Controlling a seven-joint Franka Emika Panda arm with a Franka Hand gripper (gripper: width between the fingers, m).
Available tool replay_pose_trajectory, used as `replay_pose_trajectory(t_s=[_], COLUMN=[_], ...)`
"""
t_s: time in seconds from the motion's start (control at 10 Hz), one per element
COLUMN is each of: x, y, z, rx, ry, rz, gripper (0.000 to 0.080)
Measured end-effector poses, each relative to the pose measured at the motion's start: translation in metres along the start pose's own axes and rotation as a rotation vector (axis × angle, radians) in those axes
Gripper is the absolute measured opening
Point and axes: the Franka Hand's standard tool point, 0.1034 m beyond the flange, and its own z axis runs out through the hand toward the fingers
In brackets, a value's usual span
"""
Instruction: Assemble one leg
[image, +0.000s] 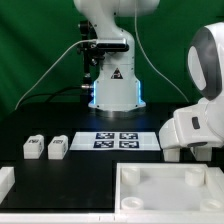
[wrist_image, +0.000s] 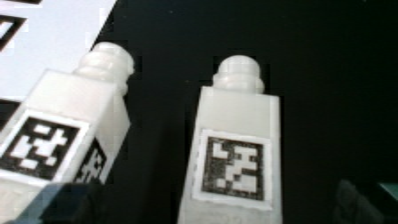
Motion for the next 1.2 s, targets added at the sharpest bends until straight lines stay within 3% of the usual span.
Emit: replay_pose_trajectory(t_s=[0.4, 0.7, 0.9, 1.2], x=[0.003, 0.003, 0.003, 0.003], y=[-0.011, -0.012, -0.012, -0.012], z=[0.018, 0.020, 0.020, 0.020], rx=[-0.029, -0.030, -0.030, -0.030], ry=[-0.029, -0.033, -0.033, -0.033], rz=[0.034, 0.033, 0.033, 0.033], gripper=[0.0649, 0.0637, 0.0286, 0.0288])
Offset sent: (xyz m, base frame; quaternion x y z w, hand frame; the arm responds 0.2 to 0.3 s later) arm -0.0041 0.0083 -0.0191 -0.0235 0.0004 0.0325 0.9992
